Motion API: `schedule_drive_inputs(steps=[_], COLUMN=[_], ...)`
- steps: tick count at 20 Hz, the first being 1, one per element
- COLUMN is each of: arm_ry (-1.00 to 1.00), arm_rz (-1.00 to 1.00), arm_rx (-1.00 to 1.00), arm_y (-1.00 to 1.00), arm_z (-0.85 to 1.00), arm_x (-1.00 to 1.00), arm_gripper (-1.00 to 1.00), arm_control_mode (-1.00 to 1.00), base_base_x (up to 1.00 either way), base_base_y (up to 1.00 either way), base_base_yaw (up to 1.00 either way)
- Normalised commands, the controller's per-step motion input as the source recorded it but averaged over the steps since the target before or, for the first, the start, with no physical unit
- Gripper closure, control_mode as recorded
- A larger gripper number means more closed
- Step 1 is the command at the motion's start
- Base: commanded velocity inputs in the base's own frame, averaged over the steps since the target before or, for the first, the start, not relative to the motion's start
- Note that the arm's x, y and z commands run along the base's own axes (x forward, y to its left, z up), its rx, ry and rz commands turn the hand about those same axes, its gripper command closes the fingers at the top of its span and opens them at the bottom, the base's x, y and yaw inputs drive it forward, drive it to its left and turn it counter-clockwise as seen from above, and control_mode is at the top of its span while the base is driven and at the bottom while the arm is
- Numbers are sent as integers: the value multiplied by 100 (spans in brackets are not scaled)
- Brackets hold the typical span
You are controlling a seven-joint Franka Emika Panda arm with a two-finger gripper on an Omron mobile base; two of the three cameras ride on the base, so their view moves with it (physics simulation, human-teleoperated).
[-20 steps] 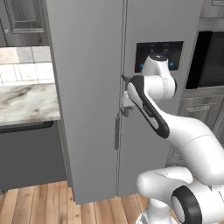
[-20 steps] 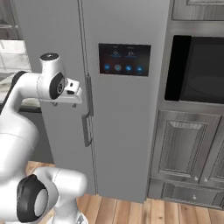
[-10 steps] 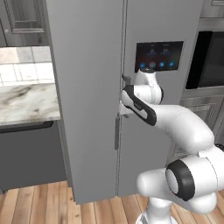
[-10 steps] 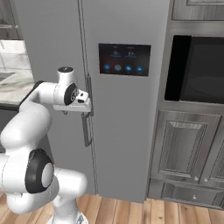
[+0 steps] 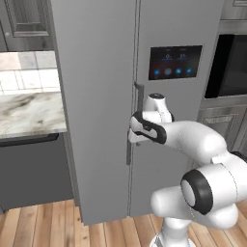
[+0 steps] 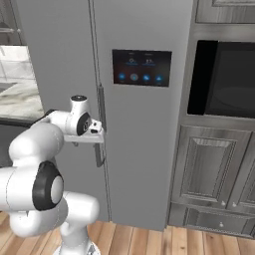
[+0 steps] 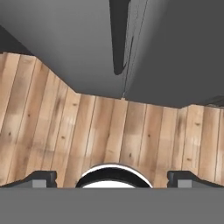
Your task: Take the lemon wedge from the fridge and place it on the plate with fish on the dining counter.
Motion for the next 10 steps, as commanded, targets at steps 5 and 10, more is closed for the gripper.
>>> schedule_drive_inputs(steps=[5,10], arm_ry=[-3,-2], arm_rz=[0,0], arm_rx=[1,0], arm_y=[10,1], arm_z=[-3,-7], arm_x=[17,45], arm_gripper=[-100,-100], arm_control_mode=[-100,-100], base_base_x=[0,0], base_base_y=[0,0], base_base_yaw=[0,0])
